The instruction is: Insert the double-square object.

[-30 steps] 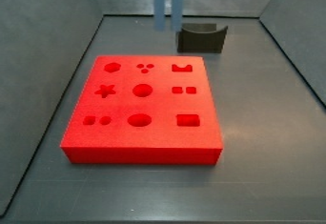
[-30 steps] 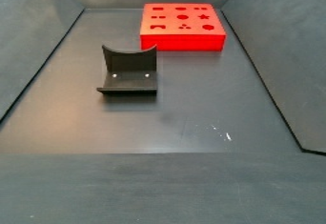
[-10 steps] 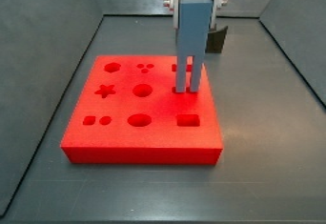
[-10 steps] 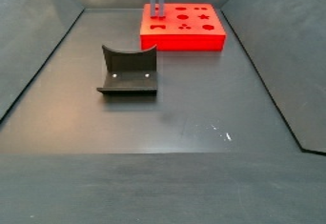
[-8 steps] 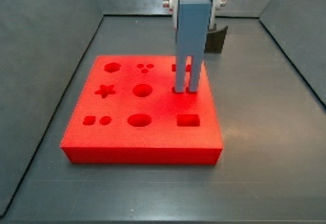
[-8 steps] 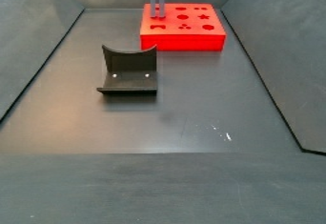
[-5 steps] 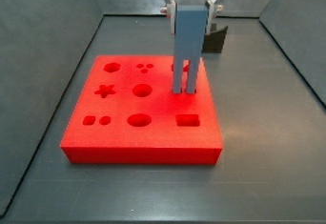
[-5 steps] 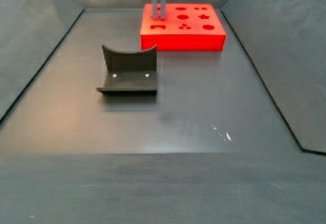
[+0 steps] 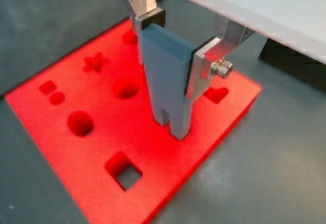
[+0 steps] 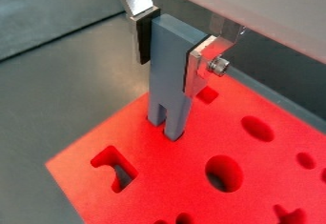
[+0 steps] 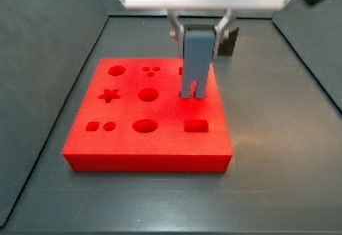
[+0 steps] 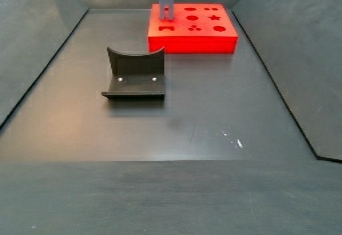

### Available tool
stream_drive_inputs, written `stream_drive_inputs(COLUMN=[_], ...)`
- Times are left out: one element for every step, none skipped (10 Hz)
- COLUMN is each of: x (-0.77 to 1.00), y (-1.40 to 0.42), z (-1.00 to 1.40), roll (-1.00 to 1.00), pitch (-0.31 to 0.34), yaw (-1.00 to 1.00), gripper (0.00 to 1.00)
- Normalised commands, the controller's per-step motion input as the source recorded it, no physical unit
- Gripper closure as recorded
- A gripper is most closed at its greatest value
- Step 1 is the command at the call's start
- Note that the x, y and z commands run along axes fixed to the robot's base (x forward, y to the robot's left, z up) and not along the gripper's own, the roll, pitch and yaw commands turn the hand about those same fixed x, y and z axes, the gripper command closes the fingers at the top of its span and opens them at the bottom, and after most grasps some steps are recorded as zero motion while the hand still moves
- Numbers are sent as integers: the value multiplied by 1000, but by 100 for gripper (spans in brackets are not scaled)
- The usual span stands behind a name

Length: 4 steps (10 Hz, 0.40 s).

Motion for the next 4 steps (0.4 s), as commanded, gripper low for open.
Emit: stream_drive_inputs(x=[94,77,111,0], y=[0,0,-29,0], z=[-594,-646,-360,0], roll=[71,47,0,0], pitch=[-63,-76,-54,0], yaw=[0,0,0,0], gripper=[100,100,100,100])
